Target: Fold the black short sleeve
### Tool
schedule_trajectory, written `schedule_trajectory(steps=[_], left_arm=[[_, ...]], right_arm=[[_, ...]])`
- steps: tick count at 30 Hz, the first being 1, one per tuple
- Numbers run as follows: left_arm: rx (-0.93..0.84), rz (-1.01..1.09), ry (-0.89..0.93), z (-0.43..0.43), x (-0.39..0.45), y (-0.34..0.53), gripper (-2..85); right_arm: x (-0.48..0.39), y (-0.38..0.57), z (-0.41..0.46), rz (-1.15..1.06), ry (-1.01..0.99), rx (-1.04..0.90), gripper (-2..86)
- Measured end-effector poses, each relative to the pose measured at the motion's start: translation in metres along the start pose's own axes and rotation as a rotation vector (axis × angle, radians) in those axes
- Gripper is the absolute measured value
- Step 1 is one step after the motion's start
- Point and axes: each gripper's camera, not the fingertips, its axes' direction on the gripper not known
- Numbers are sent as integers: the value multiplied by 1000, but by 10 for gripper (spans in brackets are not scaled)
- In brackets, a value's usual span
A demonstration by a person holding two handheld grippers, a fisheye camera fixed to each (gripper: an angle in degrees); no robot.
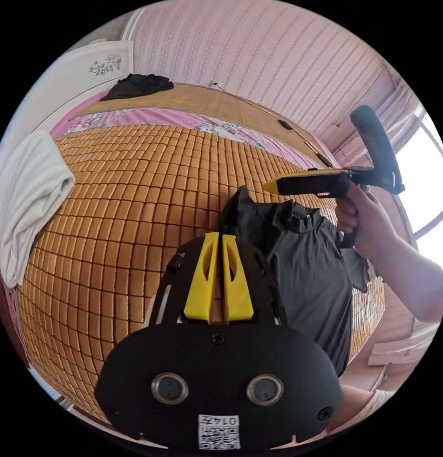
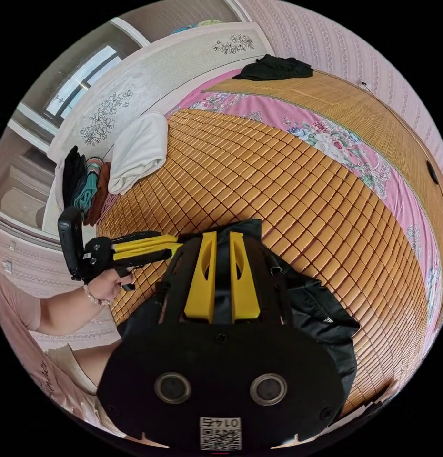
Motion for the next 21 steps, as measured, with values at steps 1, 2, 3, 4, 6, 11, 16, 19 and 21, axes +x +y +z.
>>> schedule_trajectory(steps=[1,2,3,4,6,11,16,19,21], left_arm=[[18,-37,3,-6,-10,9,-9],[37,-118,15,-14,-31,28,-9],[54,-206,35,-16,-52,49,-9],[61,-243,48,-15,-61,59,-9],[69,-320,57,-2,-86,94,-10],[42,-369,39,23,-106,127,-10],[29,-383,47,42,-116,143,-10],[47,-391,63,48,-121,153,-10],[67,-403,73,48,-125,160,-10]], right_arm=[[-9,-7,2,-20,-21,14,46],[-17,-15,7,-36,-43,16,45],[-21,-20,11,-44,-54,11,46],[-29,-28,21,-58,-70,-11,48],[-42,-42,40,-78,-68,-58,57],[-93,-83,93,-181,-1,-146,74],[-129,-118,146,-235,75,-241,31],[-147,-127,153,-297,120,-236,-2],[-154,-132,156,-316,98,-247,-6]])
